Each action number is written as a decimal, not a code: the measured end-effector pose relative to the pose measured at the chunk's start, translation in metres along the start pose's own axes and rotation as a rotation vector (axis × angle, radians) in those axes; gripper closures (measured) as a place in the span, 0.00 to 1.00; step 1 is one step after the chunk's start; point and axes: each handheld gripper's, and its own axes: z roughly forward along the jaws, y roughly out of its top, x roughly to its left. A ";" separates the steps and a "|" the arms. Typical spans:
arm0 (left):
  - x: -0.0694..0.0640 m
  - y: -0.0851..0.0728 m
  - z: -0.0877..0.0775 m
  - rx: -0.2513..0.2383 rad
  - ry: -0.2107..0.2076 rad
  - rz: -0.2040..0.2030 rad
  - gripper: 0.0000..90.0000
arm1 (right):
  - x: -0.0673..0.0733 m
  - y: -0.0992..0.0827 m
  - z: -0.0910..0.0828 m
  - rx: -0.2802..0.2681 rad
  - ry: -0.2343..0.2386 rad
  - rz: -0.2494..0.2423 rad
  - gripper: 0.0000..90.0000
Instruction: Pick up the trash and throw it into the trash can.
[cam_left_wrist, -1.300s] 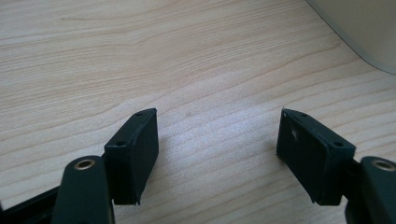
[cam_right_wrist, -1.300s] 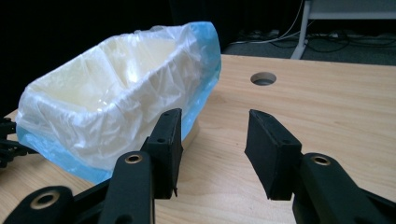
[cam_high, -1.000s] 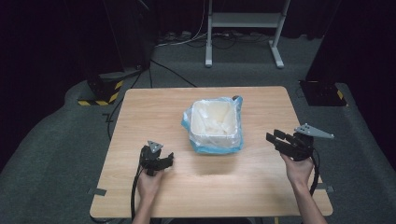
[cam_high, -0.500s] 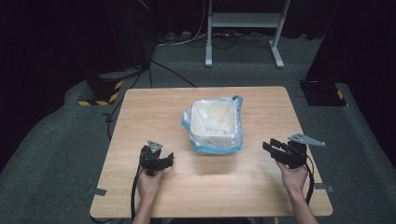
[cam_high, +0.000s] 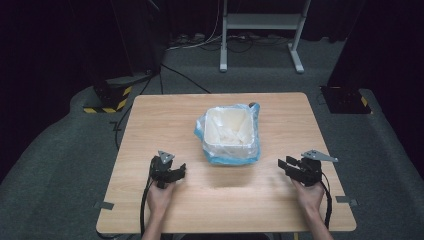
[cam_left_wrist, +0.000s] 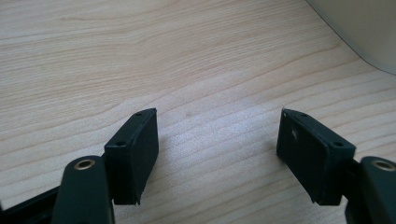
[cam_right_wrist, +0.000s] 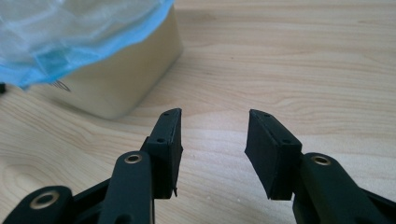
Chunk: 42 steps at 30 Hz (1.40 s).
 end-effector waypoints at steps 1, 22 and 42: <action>0.000 0.000 0.000 0.000 0.000 0.000 0.33 | -0.001 -0.002 0.002 0.004 -0.006 -0.005 0.62; 0.000 0.000 0.000 0.000 0.000 0.000 0.33 | 0.002 -0.016 0.020 0.079 -0.057 -0.042 0.61; 0.000 0.000 0.000 0.000 0.000 0.000 0.33 | 0.009 -0.018 0.031 0.121 -0.101 -0.114 0.55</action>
